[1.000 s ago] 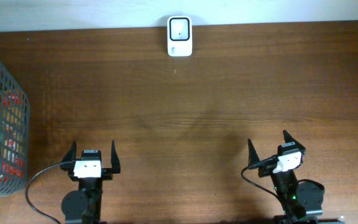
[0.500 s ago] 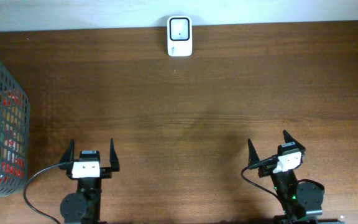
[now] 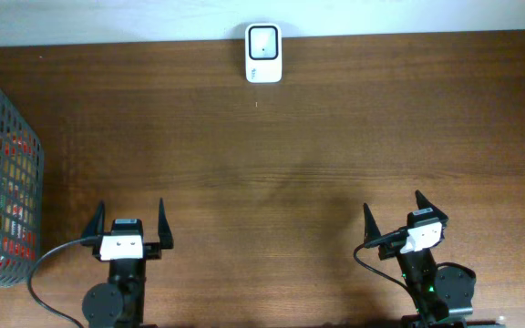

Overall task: Scan the item barcode
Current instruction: 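Move the left gripper toward the grey basket, then grasp the white tube with gold cap in the basket, left gripper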

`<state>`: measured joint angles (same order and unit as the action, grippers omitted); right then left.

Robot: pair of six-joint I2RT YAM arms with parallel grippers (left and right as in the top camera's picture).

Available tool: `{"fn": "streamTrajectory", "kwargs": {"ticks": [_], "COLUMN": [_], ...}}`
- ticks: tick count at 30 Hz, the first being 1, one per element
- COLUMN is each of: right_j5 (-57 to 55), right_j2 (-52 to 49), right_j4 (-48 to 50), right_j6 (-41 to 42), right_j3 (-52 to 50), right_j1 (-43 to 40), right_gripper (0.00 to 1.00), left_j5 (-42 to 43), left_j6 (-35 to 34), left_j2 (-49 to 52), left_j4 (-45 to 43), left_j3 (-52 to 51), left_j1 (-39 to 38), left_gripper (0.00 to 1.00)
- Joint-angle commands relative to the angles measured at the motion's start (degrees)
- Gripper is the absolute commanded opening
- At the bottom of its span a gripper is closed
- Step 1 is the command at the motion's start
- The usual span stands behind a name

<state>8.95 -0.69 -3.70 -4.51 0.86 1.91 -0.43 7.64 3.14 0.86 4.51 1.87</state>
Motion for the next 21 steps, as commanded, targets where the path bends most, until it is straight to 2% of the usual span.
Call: {"fn": "streamTrajectory", "kwargs": {"ticks": [1, 4, 7, 11, 15, 17, 21], "right_j5": [0.31, 0.31, 0.31, 0.33, 0.31, 0.31, 0.33], "right_j2": [0.48, 0.48, 0.48, 0.48, 0.48, 0.48, 0.48], "right_j4": [0.07, 0.07, 0.07, 0.09, 0.09, 0.09, 0.07], "right_j6": [0.02, 0.02, 0.02, 0.04, 0.02, 0.04, 0.02], "right_j3": [-0.55, -0.55, -0.55, -0.55, -0.55, -0.55, -0.55], "right_j1": [-0.07, -0.07, -0.07, -0.07, -0.07, -0.07, -0.07], "right_gripper": [0.99, 0.99, 0.99, 0.99, 0.99, 0.99, 0.99], "left_j5": [3.52, 5.51, 7.17, 12.31, 12.28, 12.35, 13.33], "left_j6": [-0.79, -0.74, -0.72, -0.72, -0.72, -0.76, -0.72], "left_j2": [5.05, 13.64, 25.77, 45.0, 65.81, 72.91, 81.66], "left_j4": [0.76, 4.09, 11.85, 28.7, 54.93, 59.23, 58.93], "left_j3": [6.1, 14.78, 27.89, 50.71, 76.94, 82.05, 81.92], "left_j1": [0.28, 0.28, 0.28, 0.28, 0.26, 0.28, 0.28], "left_gripper": [0.99, 0.99, 0.99, 0.99, 0.99, 0.99, 0.99]}}
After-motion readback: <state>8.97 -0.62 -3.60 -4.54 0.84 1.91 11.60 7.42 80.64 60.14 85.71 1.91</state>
